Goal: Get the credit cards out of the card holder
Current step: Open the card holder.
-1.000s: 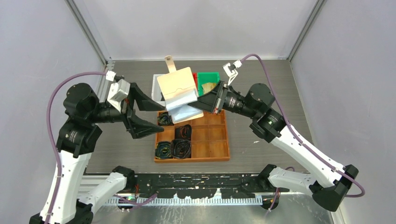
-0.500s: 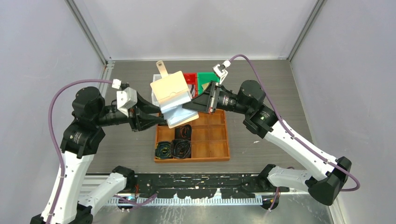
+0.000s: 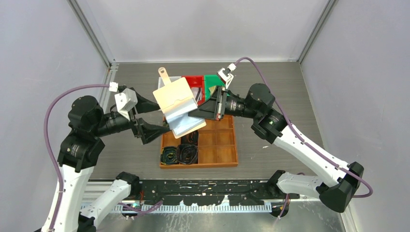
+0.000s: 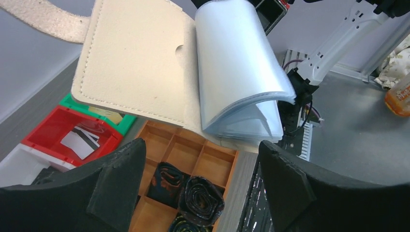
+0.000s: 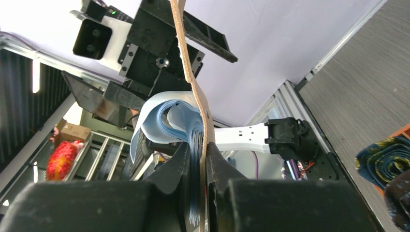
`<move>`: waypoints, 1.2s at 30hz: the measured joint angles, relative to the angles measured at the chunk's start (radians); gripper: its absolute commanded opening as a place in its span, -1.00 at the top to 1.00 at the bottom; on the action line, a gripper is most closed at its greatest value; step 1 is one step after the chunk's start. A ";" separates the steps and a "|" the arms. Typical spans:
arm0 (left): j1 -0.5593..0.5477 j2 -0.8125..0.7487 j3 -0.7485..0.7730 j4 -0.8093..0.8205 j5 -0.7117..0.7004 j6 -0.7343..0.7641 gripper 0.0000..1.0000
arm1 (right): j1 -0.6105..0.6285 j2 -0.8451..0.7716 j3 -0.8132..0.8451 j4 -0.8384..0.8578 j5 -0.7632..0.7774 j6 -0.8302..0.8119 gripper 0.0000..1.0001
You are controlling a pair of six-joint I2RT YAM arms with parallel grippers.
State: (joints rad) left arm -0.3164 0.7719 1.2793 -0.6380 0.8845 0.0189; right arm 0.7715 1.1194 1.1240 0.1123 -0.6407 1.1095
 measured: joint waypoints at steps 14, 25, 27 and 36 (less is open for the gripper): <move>0.000 0.027 0.009 0.088 0.118 -0.149 -0.13 | 0.028 0.062 0.018 0.050 -0.069 0.058 0.93; 0.000 0.033 0.000 0.133 0.076 -0.204 0.88 | 0.074 0.087 0.049 0.060 -0.084 0.064 -0.02; 0.000 0.034 -0.002 0.133 0.056 -0.226 0.99 | 0.077 0.086 0.048 0.075 -0.084 0.066 -0.06; 0.000 0.076 -0.002 0.141 0.011 -0.422 1.00 | 0.077 -0.014 -0.044 0.112 -0.067 0.029 -0.11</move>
State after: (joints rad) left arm -0.3164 0.8478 1.2770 -0.4973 0.8951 -0.4034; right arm 0.8482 1.1057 1.0798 0.2241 -0.7074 1.1381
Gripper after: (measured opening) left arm 0.040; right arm 0.544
